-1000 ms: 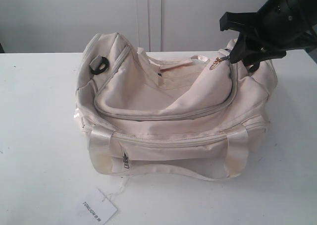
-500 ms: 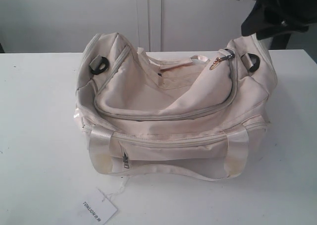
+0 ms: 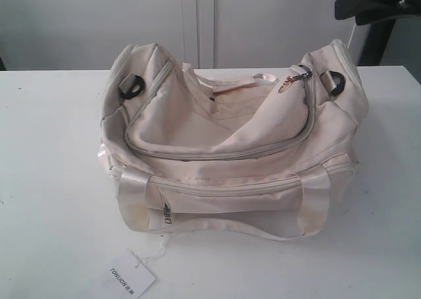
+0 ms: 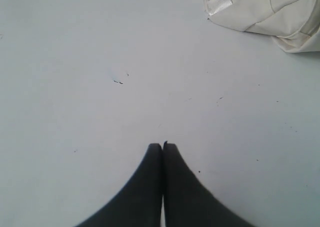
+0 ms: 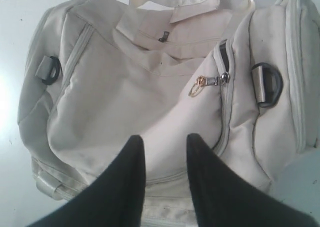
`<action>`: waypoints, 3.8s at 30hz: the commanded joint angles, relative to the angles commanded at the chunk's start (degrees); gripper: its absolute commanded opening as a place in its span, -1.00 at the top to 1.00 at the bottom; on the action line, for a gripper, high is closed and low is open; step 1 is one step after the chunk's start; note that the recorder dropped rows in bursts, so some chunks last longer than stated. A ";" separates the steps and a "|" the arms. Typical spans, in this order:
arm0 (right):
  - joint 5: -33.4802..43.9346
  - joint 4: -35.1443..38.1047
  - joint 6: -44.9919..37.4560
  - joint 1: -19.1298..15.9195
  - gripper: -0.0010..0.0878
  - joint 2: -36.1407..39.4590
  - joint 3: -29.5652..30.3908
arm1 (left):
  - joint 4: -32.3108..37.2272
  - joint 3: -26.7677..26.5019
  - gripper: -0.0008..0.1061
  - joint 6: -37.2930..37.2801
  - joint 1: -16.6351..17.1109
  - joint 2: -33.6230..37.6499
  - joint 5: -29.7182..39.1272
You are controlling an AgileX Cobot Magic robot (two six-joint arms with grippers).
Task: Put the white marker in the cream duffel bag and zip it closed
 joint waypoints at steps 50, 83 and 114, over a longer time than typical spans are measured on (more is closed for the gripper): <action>-1.02 -23.29 2.54 -0.31 0.98 -4.32 0.00 | 0.00 0.00 0.99 0.00 0.00 0.00 0.00; -31.42 -24.60 2.78 -11.40 0.98 -54.91 68.79 | 0.00 0.00 0.99 0.00 0.00 0.00 0.00; -33.83 -24.35 2.25 -11.40 0.98 -73.41 80.53 | 0.00 0.00 0.99 0.00 0.00 0.00 0.00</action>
